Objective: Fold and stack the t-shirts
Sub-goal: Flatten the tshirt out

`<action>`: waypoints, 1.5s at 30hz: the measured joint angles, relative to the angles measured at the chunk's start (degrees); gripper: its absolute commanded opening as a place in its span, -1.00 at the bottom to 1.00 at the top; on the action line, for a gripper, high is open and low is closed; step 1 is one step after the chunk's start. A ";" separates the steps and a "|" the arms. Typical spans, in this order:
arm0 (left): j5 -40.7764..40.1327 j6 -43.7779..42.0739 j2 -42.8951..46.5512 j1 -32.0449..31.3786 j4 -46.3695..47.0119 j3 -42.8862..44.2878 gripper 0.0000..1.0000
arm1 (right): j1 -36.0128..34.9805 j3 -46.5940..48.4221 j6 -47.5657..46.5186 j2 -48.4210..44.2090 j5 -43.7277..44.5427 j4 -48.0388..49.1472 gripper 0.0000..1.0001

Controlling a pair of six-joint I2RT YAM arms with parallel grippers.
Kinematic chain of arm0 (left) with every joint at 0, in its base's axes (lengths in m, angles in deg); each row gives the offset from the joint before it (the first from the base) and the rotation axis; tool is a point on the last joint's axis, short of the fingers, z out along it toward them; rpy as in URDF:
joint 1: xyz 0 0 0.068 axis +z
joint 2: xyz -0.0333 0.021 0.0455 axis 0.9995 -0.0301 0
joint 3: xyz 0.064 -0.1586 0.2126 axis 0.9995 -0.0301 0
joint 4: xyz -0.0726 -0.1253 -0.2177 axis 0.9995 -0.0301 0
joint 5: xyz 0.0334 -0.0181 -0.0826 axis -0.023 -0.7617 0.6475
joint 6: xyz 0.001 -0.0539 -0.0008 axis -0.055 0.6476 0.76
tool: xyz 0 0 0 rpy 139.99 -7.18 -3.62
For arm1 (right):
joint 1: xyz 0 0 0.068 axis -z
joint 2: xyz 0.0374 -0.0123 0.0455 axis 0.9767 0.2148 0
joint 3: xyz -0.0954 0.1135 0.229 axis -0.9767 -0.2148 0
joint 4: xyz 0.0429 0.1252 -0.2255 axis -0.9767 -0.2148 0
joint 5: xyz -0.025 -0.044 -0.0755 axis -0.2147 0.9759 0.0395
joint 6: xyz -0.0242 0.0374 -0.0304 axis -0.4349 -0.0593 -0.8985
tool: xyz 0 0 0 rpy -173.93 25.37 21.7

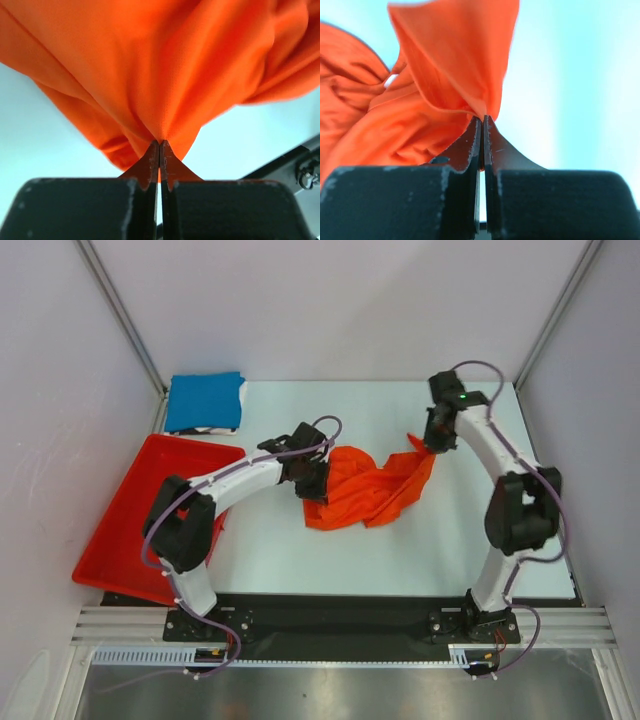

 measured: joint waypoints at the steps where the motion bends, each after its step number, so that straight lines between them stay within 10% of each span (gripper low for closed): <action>1: -0.13 0.02 1.68 -0.59 0.13 -0.52 -0.99 | 1.42 -0.66 0.35 -3.19 -0.11 -0.44 -1.00; 13: -6.23 4.15 27.17 -22.23 0.63 -0.94 -0.99 | 5.35 11.93 0.61 -26.05 -3.19 1.09 -1.00; 23: -20.11 9.01 46.34 -24.09 -1.77 0.72 -1.00 | 5.84 21.22 -5.84 -36.09 -7.02 10.75 -0.90; 36: -19.28 7.04 45.70 -24.09 -2.95 2.34 -0.99 | 5.88 17.03 -8.74 -45.51 -9.33 21.75 -0.85; 45: -20.92 3.87 42.07 -24.09 -2.99 2.47 -0.98 | 5.84 15.02 -5.20 -30.82 -14.03 32.30 -0.69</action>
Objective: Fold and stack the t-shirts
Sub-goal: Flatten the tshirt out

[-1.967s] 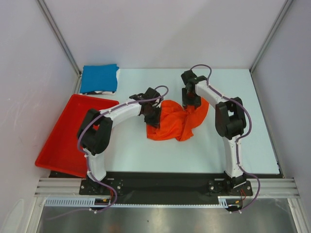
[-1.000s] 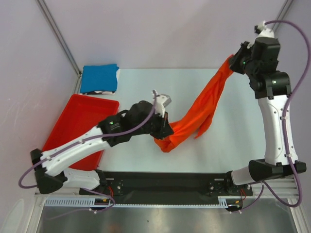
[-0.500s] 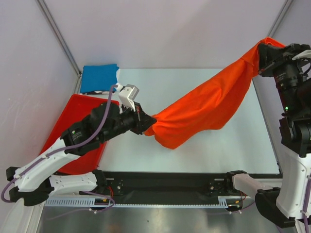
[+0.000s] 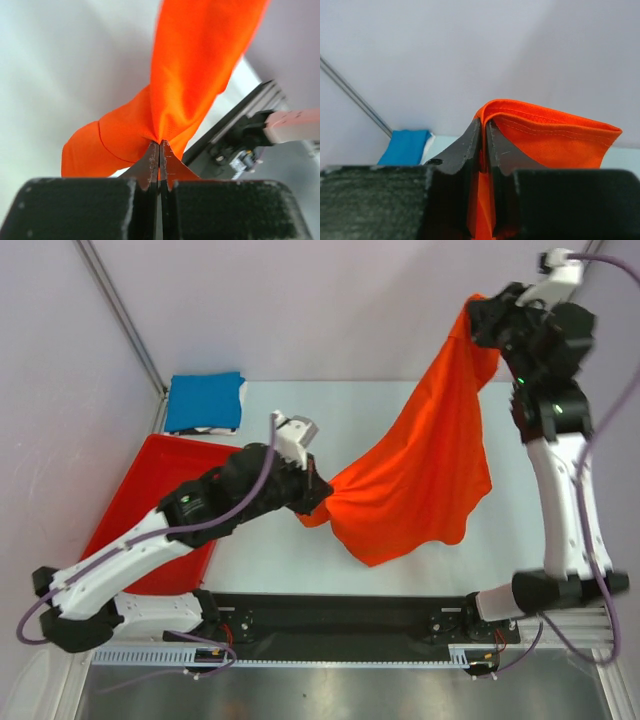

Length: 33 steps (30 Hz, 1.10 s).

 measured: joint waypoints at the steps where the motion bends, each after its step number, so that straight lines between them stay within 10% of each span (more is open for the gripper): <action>1: -0.15 -0.57 -1.73 0.00 -0.37 0.44 -0.89 | 0.00 0.42 0.17 2.71 -0.13 0.42 -0.59; 4: -0.33 -2.69 -9.64 -0.15 -0.24 2.49 -0.08 | 0.35 2.95 1.14 14.64 0.42 -1.55 -0.12; 10: 0.63 -6.49 -17.59 -1.86 -0.94 2.49 0.48 | 6.12 14.05 3.28 34.91 6.99 -27.02 0.54; 18: 2.58 -5.57 -18.75 4.04 -2.64 1.66 0.40 | 12.94 -13.18 4.76 21.29 8.28 -37.35 0.67; 26: 4.68 -1.29 -26.27 14.95 -3.93 -7.85 0.43 | -4.02 -45.83 13.62 -4.24 -3.96 -33.40 0.46; 33: 7.76 -2.58 -31.04 20.50 0.02 -18.01 0.45 | -10.38 -61.46 19.82 -6.51 -7.23 -31.63 0.56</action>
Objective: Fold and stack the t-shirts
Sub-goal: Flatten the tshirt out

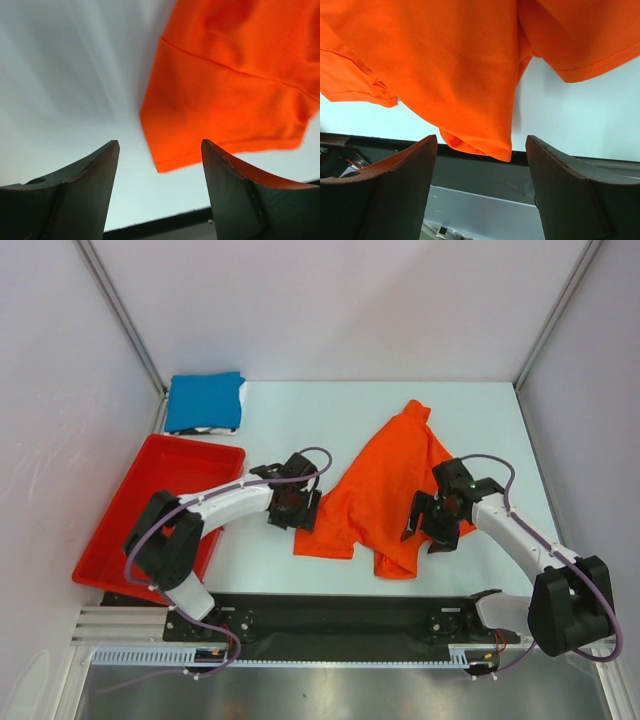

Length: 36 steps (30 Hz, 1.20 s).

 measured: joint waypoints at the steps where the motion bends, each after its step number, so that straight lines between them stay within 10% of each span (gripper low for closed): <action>1: 0.46 -0.37 -1.18 0.61 1.01 -0.39 0.45 | -0.48 -0.50 0.63 0.15 -0.22 0.26 0.57; 9: 0.39 -2.29 -7.15 1.70 5.53 0.44 0.29 | -1.51 -3.72 2.82 1.90 -1.25 4.31 0.40; 16: 2.91 -2.12 -7.98 3.19 9.29 0.59 -0.98 | -1.64 -5.40 2.69 5.11 -1.14 6.51 0.00; 21: 3.30 -2.32 -8.04 3.50 8.22 2.05 -0.99 | -1.70 -4.81 1.95 7.58 -0.81 7.98 -0.97; 36: -4.85 -5.03 10.10 3.52 -2.89 40.87 -0.99 | -1.88 35.50 -7.26 3.23 16.44 -13.25 -1.00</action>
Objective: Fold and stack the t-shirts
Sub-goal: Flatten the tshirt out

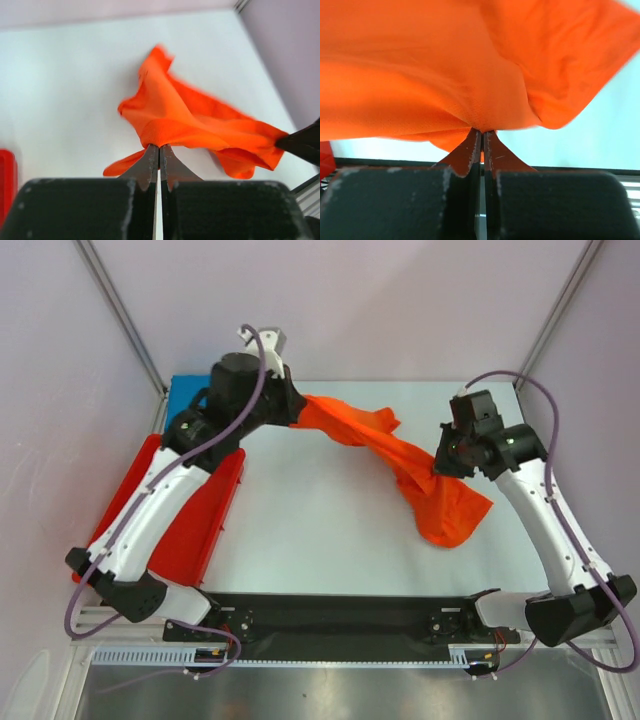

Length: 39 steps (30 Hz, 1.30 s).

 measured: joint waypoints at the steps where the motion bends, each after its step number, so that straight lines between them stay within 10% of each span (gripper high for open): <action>1: 0.04 -0.24 0.72 -0.02 -0.35 2.05 -0.99 | -0.04 2.60 -0.33 -0.13 0.87 -1.57 -1.00; 27: -4.39 -4.98 1.49 0.39 -6.49 13.22 -1.00 | -1.03 18.36 -3.72 -0.02 -0.17 -5.07 -1.00; 39: 9.25 -3.41 -9.05 15.28 -0.28 27.17 -0.99 | -1.16 46.75 -12.22 16.33 3.26 -6.43 -1.00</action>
